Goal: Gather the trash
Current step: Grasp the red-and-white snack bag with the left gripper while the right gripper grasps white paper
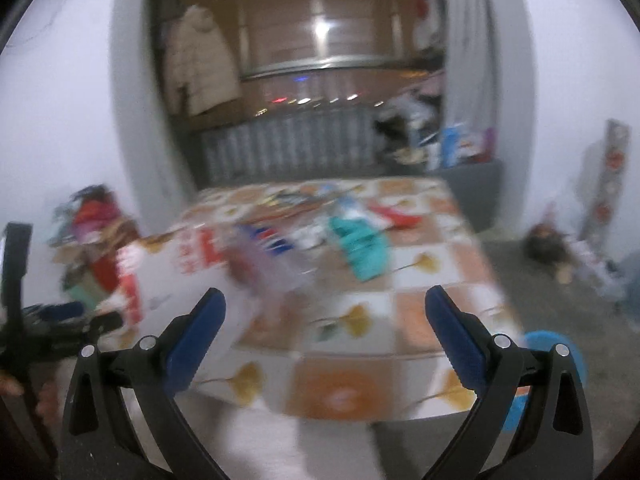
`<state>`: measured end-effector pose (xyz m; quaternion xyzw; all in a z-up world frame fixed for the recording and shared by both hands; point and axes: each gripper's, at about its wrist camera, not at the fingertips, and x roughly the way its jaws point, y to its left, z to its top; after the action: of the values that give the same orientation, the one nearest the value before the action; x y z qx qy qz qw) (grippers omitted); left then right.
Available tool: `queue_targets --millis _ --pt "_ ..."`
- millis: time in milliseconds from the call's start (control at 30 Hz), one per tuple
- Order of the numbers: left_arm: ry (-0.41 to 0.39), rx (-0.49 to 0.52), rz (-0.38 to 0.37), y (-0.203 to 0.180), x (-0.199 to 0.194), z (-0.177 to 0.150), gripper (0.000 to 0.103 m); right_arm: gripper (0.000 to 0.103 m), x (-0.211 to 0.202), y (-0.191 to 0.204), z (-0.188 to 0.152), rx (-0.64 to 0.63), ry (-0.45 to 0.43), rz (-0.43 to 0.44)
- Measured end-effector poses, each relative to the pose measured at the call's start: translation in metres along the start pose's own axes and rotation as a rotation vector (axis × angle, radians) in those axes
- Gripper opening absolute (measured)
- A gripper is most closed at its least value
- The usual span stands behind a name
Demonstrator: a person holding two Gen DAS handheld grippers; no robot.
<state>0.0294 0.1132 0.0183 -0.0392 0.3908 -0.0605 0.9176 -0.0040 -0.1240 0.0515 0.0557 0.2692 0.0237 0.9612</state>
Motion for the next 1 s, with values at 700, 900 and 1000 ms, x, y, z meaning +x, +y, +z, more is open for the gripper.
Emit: queue_targets --millis 700,900,1000 --pt "-0.064 -0.091 -0.211 0.057 0.046 0.023 0.071 0.051 0.124 0.048 -0.029 0.274 0.464 0.311" --pt "-0.055 -0.11 -0.259 0.062 0.063 0.031 0.046 0.018 0.134 0.044 -0.026 0.298 0.474 0.285" --pt "-0.06 -0.108 -0.268 0.063 0.064 0.032 0.033 0.003 0.134 0.04 -0.027 0.314 0.477 0.278"
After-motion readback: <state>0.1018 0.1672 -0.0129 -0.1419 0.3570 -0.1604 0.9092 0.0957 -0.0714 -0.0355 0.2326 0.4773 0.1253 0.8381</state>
